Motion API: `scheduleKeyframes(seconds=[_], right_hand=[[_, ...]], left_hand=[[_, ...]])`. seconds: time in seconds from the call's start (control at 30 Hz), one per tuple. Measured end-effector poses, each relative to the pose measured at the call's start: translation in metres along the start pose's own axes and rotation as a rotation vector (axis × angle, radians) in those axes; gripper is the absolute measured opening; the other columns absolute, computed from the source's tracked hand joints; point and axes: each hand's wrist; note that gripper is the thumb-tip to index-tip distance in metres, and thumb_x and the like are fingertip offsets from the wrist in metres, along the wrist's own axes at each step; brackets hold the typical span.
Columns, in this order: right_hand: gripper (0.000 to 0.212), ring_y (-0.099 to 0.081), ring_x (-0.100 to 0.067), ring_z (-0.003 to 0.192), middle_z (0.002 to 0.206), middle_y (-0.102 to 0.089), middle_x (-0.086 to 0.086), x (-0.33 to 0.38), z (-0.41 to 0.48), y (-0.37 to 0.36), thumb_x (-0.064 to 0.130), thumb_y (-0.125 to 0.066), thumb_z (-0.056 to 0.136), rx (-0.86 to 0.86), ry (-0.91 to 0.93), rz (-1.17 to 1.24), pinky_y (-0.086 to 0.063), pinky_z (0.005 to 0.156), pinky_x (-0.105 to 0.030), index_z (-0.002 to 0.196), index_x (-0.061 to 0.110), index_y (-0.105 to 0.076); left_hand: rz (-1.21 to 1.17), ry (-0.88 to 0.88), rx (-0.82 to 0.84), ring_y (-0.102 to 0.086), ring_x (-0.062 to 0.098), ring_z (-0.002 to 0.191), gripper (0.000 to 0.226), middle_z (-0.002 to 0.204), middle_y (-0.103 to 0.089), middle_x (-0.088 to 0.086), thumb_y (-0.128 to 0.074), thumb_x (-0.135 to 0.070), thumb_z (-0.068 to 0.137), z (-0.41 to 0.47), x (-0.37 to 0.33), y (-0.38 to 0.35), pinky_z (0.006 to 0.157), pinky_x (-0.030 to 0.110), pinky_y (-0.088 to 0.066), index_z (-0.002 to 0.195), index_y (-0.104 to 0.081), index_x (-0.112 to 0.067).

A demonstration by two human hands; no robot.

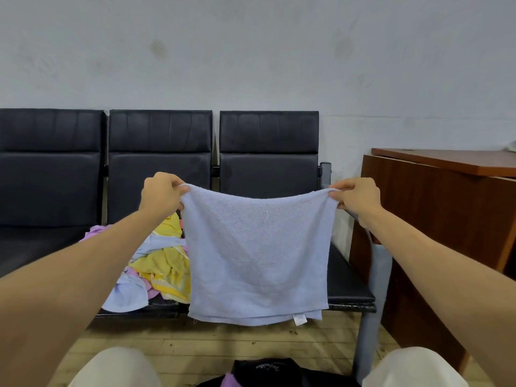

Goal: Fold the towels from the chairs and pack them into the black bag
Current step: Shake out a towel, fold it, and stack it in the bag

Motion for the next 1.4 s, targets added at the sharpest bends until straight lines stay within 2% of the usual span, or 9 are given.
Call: scheduleKeyframes(seconds=[0.3,0.43,0.6,0.77,0.93,1.03,1.13,1.3,1.4], right_hand=[[0.021,-0.064,-0.019,0.098,0.107,-0.070,-0.006,-0.005,-0.001,-0.004,0.011,-0.073,0.084,-0.038,0.022,0.107,-0.053,0.095,-0.036,0.105,0.012,-0.074],[0.023,-0.064,-0.020,0.099,0.109,-0.071,-0.010,-0.004,-0.003,0.002,0.010,-0.073,0.084,-0.022,0.185,-0.155,-0.047,0.094,-0.026,0.107,0.008,-0.073],[0.027,-0.063,-0.026,0.108,0.118,-0.068,-0.013,0.001,0.003,0.004,0.009,-0.068,0.088,0.071,0.285,-0.439,-0.044,0.106,-0.037,0.115,0.006,-0.070],[0.024,-0.060,-0.028,0.103,0.114,-0.063,-0.015,0.001,0.012,0.000,0.009,-0.054,0.097,0.039,0.353,-0.574,-0.044,0.096,-0.030,0.115,0.003,-0.068],[0.017,-0.053,-0.018,0.084,0.097,-0.059,-0.010,-0.007,0.027,-0.014,0.008,-0.050,0.098,-0.074,0.332,-0.514,-0.041,0.076,-0.027,0.108,0.003,-0.064],[0.015,-0.064,-0.027,0.085,0.099,-0.061,-0.014,-0.016,0.044,-0.028,0.007,-0.054,0.097,-0.087,0.221,-0.349,-0.056,0.079,-0.037,0.109,0.001,-0.061],[0.016,-0.067,-0.035,0.086,0.102,-0.061,-0.016,-0.026,0.061,-0.043,0.005,-0.060,0.092,-0.068,0.143,-0.274,-0.057,0.082,-0.046,0.108,0.001,-0.059],[0.016,-0.057,-0.021,0.085,0.103,-0.064,-0.015,-0.057,0.081,-0.071,0.012,-0.051,0.099,-0.093,0.137,-0.313,-0.045,0.075,-0.028,0.110,0.003,-0.057],[0.018,-0.056,-0.018,0.085,0.100,-0.062,-0.013,-0.088,0.078,-0.090,0.012,-0.048,0.100,-0.029,0.081,-0.257,-0.044,0.075,-0.020,0.109,0.000,-0.058]], left_hand=[[-0.004,-0.007,-0.008,-0.067,0.028,0.074,0.019,0.084,-0.070,0.016,-0.064,-0.015,0.090,0.001,0.010,0.004,0.081,0.045,-0.057,0.100,-0.072,-0.001],[0.018,-0.016,-0.009,-0.067,0.027,0.075,0.018,0.084,-0.070,0.015,-0.064,-0.016,0.090,0.002,0.010,0.005,0.081,0.044,-0.056,0.098,-0.073,-0.002],[0.063,-0.011,-0.014,-0.066,0.028,0.072,0.019,0.083,-0.070,0.015,-0.061,-0.017,0.092,0.005,0.007,0.002,0.073,0.037,-0.055,0.099,-0.073,-0.004],[0.098,-0.023,-0.019,-0.063,0.027,0.070,0.021,0.080,-0.068,0.014,-0.059,-0.017,0.094,0.009,0.002,-0.007,0.065,0.034,-0.049,0.100,-0.072,-0.003],[0.025,0.007,-0.019,-0.063,0.025,0.060,0.019,0.072,-0.064,0.009,-0.059,-0.015,0.094,0.017,0.001,-0.023,0.063,0.032,-0.049,0.099,-0.071,-0.003],[-0.200,0.113,0.014,-0.069,0.027,0.061,0.012,0.086,-0.068,0.014,-0.061,-0.011,0.092,0.026,0.004,-0.043,0.071,0.040,-0.059,0.096,-0.069,-0.003],[-0.376,0.220,0.019,-0.070,0.029,0.074,0.007,0.096,-0.067,0.015,-0.060,-0.008,0.092,0.039,0.011,-0.070,0.076,0.042,-0.059,0.092,-0.067,-0.006],[-0.396,0.276,-0.005,-0.067,0.024,0.089,0.011,0.096,-0.068,0.012,-0.053,-0.012,0.095,0.053,0.031,-0.121,0.084,0.041,-0.056,0.089,-0.062,-0.011],[-0.271,0.269,0.023,-0.058,0.023,0.092,0.013,0.096,-0.062,0.007,-0.048,-0.015,0.096,0.040,0.044,-0.152,0.078,0.035,-0.048,0.097,-0.058,-0.007]])
Point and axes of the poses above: each hand's wrist, its own z-axis towards the middle knuckle, its own y-axis out of the back of the hand, x = y × z
